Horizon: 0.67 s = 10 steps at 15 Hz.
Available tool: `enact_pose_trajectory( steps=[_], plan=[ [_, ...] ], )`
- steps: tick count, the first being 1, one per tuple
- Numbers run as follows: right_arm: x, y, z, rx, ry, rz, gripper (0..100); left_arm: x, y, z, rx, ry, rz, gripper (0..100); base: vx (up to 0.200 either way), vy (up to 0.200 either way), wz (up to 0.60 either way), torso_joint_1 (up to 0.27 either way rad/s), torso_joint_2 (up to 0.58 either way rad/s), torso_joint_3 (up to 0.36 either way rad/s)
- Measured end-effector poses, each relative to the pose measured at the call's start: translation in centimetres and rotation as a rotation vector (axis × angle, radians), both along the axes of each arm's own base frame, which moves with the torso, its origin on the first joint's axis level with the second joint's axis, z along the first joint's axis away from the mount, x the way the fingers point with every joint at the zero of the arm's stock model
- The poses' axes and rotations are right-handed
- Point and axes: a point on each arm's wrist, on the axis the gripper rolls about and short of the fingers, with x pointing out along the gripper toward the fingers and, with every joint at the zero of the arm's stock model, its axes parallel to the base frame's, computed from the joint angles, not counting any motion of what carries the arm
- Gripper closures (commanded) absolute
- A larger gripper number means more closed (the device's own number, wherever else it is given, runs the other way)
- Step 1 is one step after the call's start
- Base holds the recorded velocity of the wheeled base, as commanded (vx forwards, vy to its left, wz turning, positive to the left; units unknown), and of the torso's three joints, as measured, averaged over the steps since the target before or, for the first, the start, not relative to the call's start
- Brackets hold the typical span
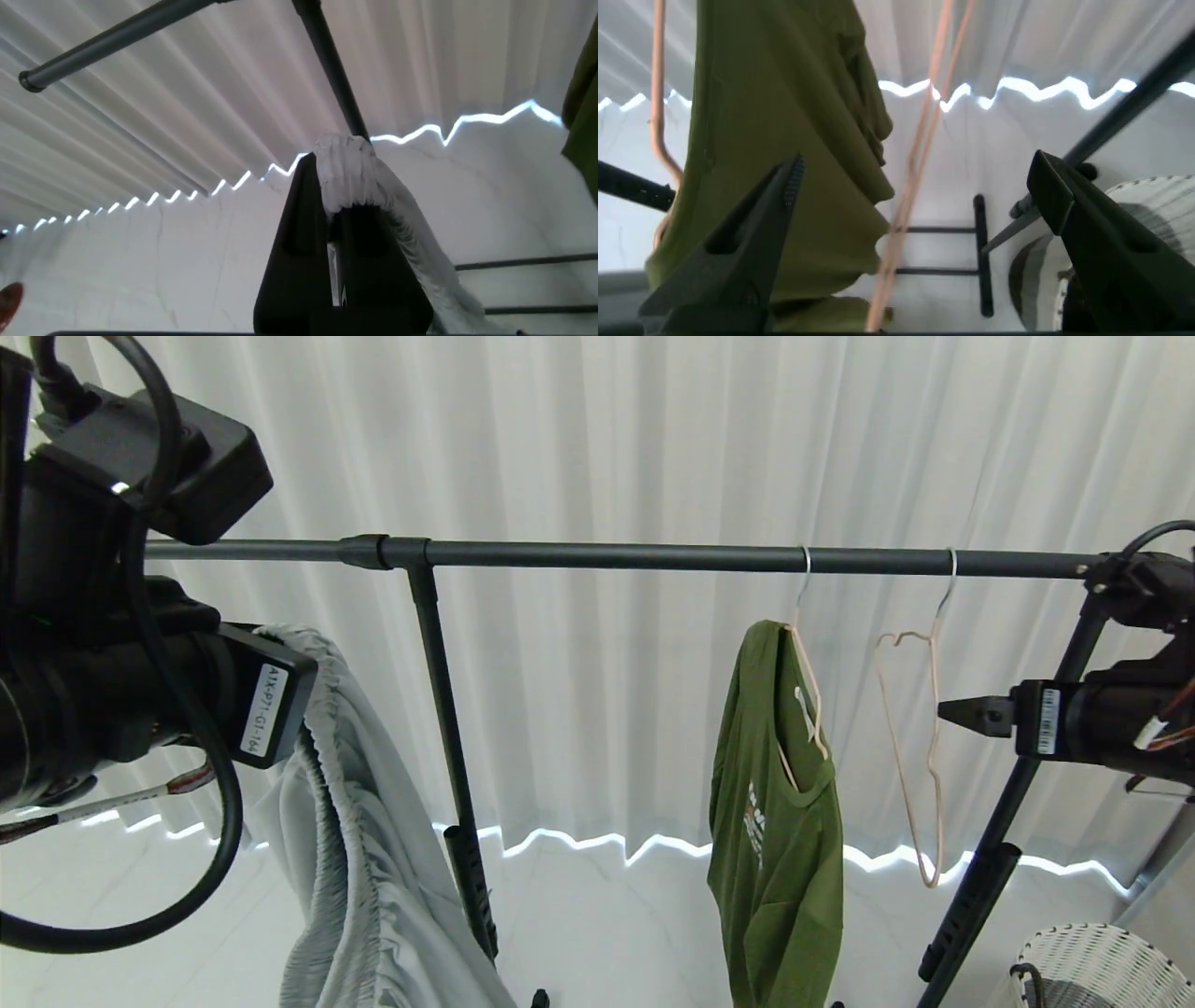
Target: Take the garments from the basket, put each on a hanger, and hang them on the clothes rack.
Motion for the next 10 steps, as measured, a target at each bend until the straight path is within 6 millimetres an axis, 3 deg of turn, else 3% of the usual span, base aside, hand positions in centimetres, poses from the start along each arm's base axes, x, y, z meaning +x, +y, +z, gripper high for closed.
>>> enact_pose_trajectory(
  steps=[6,10],
  plan=[
    [4.5,3.1,-2.6,0.017,0.121,-0.034,0,-0.1,0.0,-1.4,-0.030,-0.005,-0.043,100,0.000,0.000,0.00,0.000,0.00,0.000],
    [5.9,3.7,-4.4,-0.004,0.177,-0.105,0,-0.4,0.2,-1.3,-0.038,-0.009,-0.051,100,0.000,0.000,0.00,0.000,0.00,0.000]
  ],
)
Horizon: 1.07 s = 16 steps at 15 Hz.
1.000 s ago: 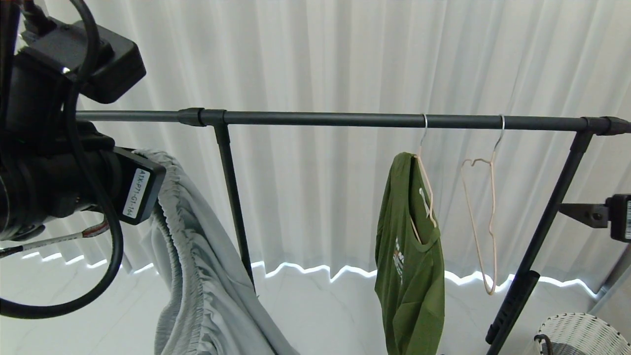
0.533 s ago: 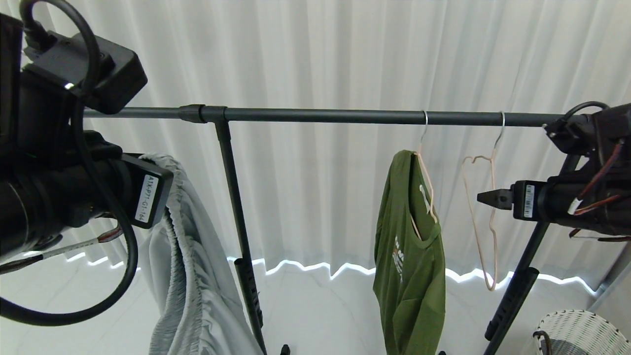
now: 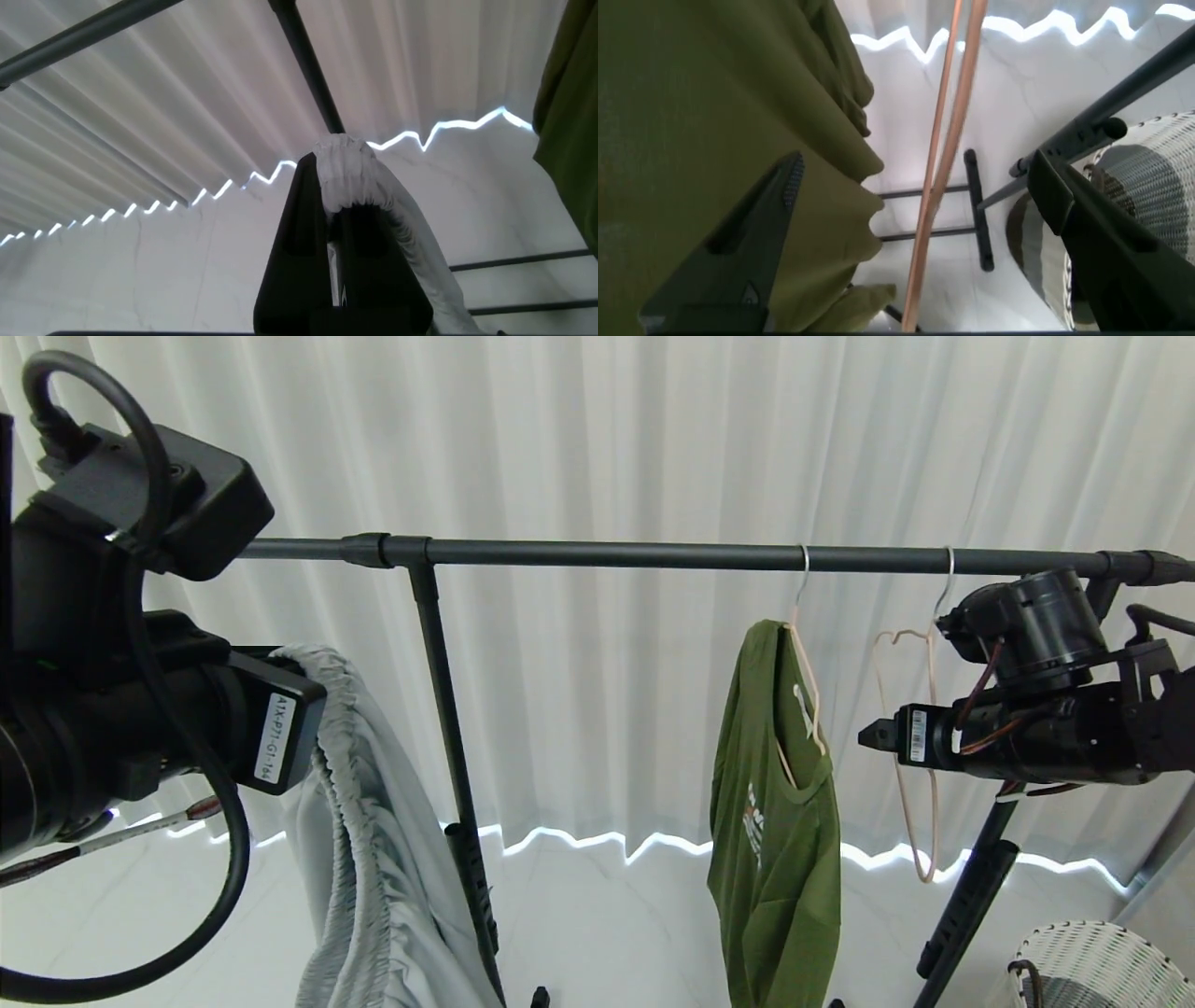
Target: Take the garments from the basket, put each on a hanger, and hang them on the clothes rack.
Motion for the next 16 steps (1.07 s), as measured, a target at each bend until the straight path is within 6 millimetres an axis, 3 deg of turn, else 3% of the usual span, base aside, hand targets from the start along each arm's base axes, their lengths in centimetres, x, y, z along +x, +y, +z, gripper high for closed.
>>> enact_pose_trajectory(
  steps=[4,5,16],
  plan=[
    [0.37,0.15,-0.42,-0.001,0.012,-0.009,0,-0.07,0.02,0.04,-0.005,0.001,-0.012,100,0.000,0.000,0.00,0.000,0.00,0.000],
    [0.40,0.17,-0.47,-0.002,0.014,-0.009,100,-0.08,0.03,0.04,-0.005,0.001,-0.013,100,0.000,0.000,0.00,0.000,0.00,0.000],
    [-0.41,-0.42,0.23,-0.011,0.024,-0.011,100,-0.21,0.15,0.33,-0.012,-0.010,-0.014,100,0.000,0.000,0.00,0.000,0.00,0.000]
  ],
)
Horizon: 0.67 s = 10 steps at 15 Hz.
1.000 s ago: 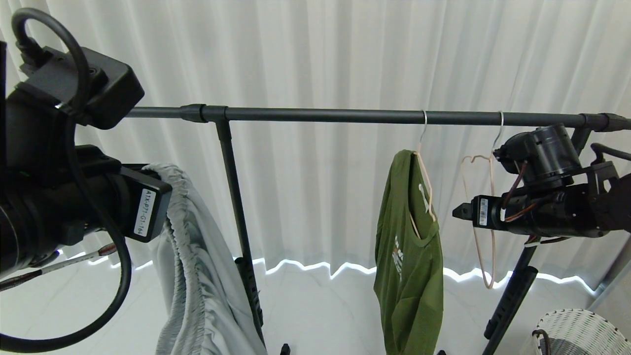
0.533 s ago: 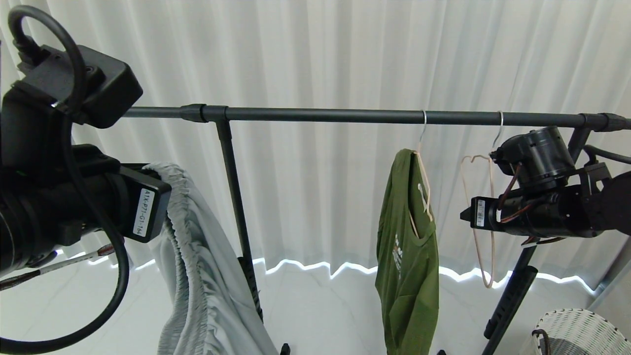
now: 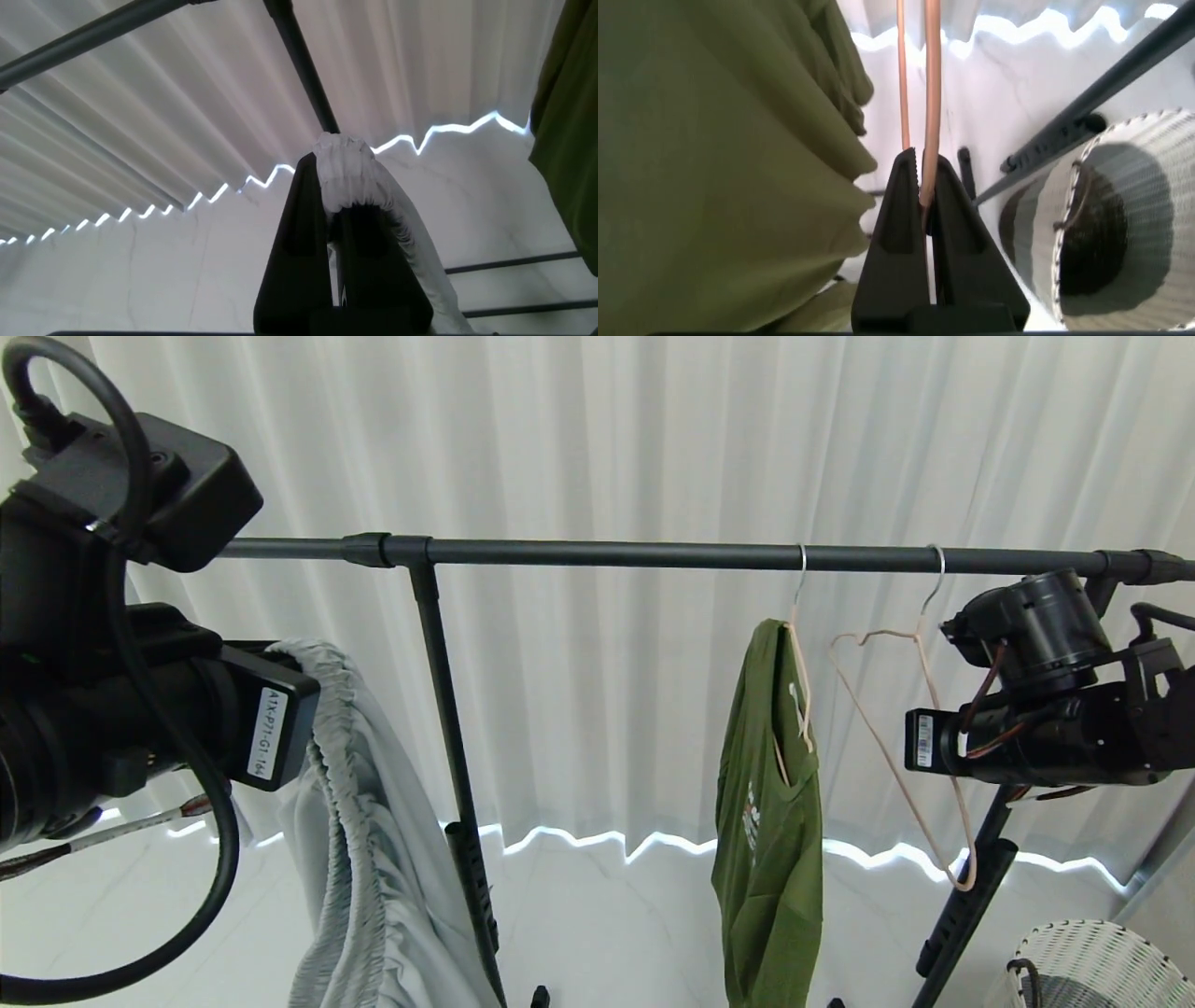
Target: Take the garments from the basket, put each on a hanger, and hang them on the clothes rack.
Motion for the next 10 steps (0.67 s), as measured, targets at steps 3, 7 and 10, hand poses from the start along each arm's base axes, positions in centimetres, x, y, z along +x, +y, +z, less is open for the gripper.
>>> enact_pose_trajectory(
  steps=[3,7,10],
  plan=[
    [-0.7,-0.3,1.1,-0.014,-0.040,0.025,100,-0.2,0.2,0.1,-0.003,-0.005,0.000,100,0.000,0.000,0.00,0.000,0.00,0.000],
    [-1.9,-0.8,2.6,-0.027,-0.091,0.055,100,-0.4,0.3,0.2,-0.006,-0.010,0.000,100,0.000,0.000,0.00,0.000,0.00,0.000],
    [-3.2,-1.2,3.8,-0.015,-0.130,0.066,100,-0.4,0.3,0.3,-0.006,-0.013,-0.001,100,0.000,0.000,0.00,0.000,0.00,0.000]
  ],
)
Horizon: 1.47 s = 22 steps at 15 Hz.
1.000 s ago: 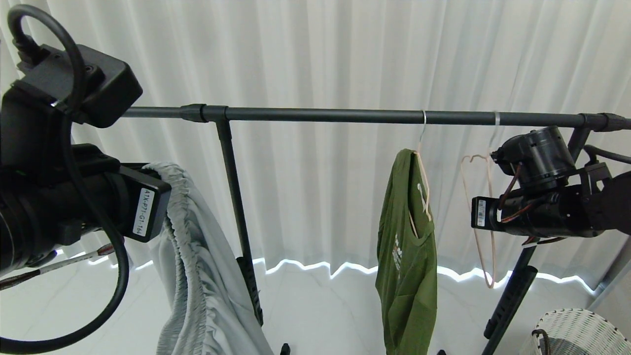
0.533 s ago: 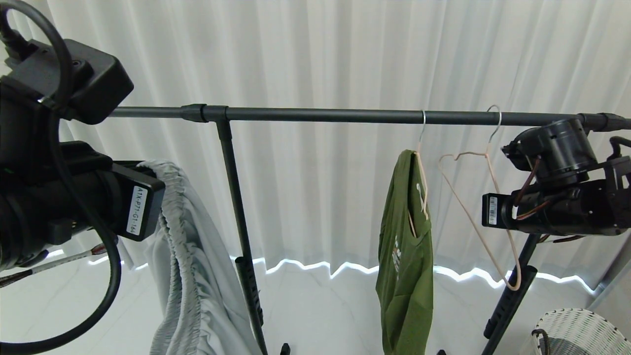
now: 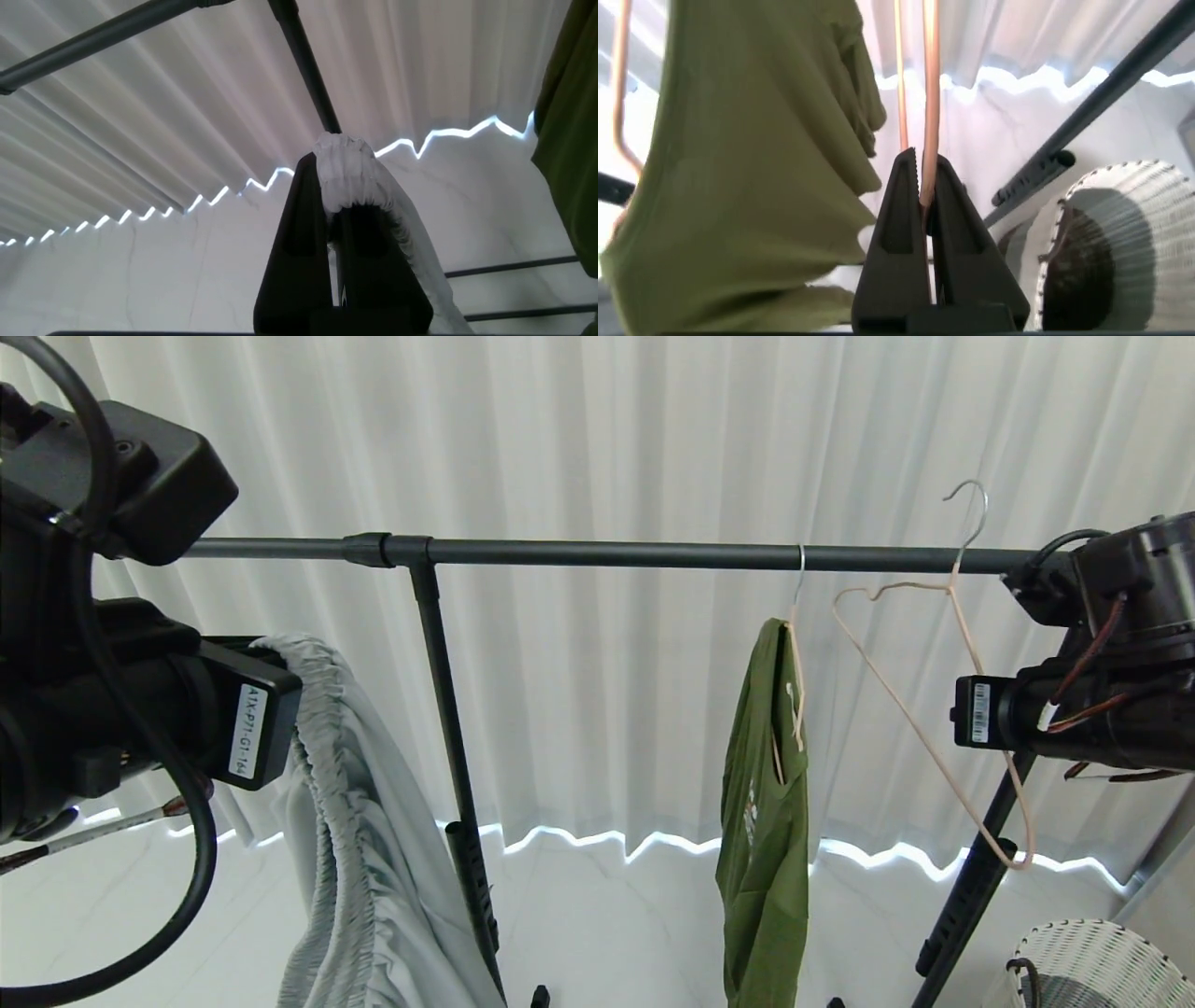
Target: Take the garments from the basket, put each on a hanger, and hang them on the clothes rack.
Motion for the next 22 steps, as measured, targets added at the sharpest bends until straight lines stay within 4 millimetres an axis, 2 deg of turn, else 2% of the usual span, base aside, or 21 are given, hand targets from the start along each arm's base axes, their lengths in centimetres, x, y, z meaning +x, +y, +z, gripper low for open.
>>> enact_pose_trajectory(
  steps=[2,7,14,22],
  plan=[
    [-1.0,-0.4,0.5,-0.010,-0.020,0.019,100,0.0,0.0,0.1,-0.001,-0.003,-0.001,100,-0.100,0.000,0.00,0.004,0.00,-0.001],
    [-3.9,-1.5,0.3,-0.024,-0.034,0.047,100,0.0,0.0,0.1,-0.001,-0.005,0.000,100,-0.200,0.000,0.00,-0.003,0.00,0.003],
    [-5.8,-1.6,0.8,-0.012,-0.053,0.089,100,0.0,0.0,0.1,0.002,-0.003,0.000,100,-0.200,0.000,0.00,0.005,0.00,0.002],
    [-8.9,-0.6,1.0,0.057,-0.118,0.272,100,0.0,0.0,-0.9,0.024,0.022,0.001,100,0.000,0.000,0.00,0.000,0.00,0.000]
  ],
)
